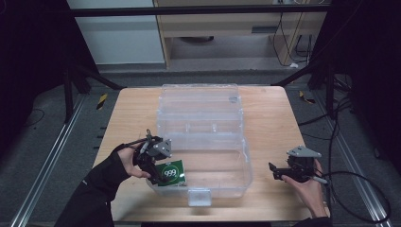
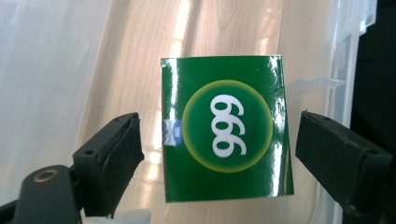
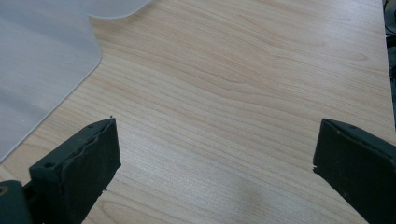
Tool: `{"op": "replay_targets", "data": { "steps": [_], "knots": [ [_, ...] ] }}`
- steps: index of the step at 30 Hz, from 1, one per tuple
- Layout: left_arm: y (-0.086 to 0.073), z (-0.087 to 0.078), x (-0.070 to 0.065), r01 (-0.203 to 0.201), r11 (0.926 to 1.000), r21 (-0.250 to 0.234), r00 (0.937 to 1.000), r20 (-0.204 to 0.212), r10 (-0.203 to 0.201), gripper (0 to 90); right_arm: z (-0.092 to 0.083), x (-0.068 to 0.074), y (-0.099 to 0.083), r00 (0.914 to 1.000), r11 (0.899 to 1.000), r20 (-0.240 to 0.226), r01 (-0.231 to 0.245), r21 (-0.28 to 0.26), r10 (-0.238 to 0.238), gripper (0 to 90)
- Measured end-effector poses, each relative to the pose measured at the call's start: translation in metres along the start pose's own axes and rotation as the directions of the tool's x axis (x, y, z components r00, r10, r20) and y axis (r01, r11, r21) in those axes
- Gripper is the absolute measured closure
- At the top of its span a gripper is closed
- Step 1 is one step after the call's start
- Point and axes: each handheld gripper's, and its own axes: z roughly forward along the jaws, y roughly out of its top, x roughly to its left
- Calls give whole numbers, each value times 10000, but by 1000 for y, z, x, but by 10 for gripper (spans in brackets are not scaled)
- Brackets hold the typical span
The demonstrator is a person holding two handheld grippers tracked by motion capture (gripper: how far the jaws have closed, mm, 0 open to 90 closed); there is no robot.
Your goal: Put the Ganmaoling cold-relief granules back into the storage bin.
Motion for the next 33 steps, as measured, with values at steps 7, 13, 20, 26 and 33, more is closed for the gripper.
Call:
{"op": "replay_targets", "data": {
  "steps": [7, 13, 20, 26, 33],
  "knots": [
    [-6, -28, -3, 173, 9967, -788, 9984, -526, -215, 183, -1, -1, 0, 9999, 9999, 17, -133, 27, 133, 11],
    [-24, -52, -2, 912, 9841, -1526, 9866, -1204, -1101, 218, -2, -2, -1, 9998, 9998, 81, -203, -11, 203, 14],
    [-57, -63, 0, 2007, 9525, -2293, 9544, -1736, -2428, 236, -3, -3, -2, 9995, 9996, 142, -285, -28, 285, 16],
    [-88, -53, 4, 2940, 9131, -2824, 9160, -1896, -3535, 252, -3, -3, -3, 9994, 9996, 186, -298, -34, 298, 17],
    [-117, -38, 7, 3850, 8687, -3118, 8604, -2194, -4600, 262, -3, -3, -3, 9991, 9993, 221, -366, -22, 366, 17]
  ]
}}
